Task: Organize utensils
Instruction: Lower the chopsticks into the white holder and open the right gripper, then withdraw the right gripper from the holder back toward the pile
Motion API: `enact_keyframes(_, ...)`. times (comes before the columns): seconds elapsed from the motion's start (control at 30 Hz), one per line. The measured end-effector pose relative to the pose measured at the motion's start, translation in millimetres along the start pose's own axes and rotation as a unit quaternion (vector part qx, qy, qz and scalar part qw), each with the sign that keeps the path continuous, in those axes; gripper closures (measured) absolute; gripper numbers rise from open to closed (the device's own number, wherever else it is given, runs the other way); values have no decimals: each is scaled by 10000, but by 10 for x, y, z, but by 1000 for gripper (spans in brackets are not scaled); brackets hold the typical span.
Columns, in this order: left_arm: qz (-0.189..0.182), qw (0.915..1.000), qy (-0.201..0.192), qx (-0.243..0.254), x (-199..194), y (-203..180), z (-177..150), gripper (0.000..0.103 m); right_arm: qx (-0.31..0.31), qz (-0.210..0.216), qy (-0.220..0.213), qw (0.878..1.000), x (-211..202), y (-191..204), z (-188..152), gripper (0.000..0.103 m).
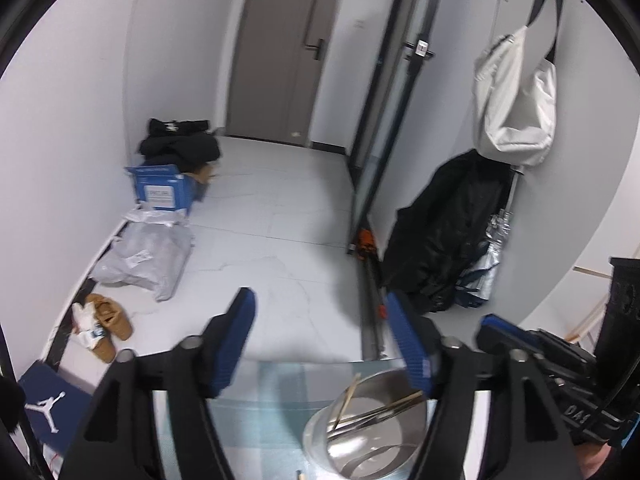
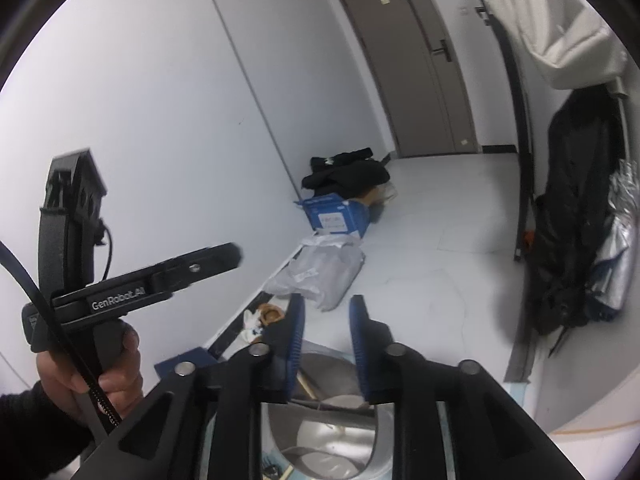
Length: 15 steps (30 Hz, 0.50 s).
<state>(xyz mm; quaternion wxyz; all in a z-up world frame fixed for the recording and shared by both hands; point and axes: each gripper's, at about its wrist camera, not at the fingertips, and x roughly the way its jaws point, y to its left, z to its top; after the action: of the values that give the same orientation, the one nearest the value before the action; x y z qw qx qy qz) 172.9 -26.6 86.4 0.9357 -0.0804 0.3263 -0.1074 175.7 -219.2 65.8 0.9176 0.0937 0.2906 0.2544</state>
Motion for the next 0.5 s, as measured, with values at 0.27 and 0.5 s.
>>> enact_keyframes(0.27, 527, 9982, -280, -109, -322, 1, -129, 10, 64, -122, -419, 9990, -328, 209, -119, 52)
enact_keyframes(0.5, 789, 9944, -701, 17, -614, -53, -305, 1, -80, -160, -789, 9967, -636, 512, -304, 28)
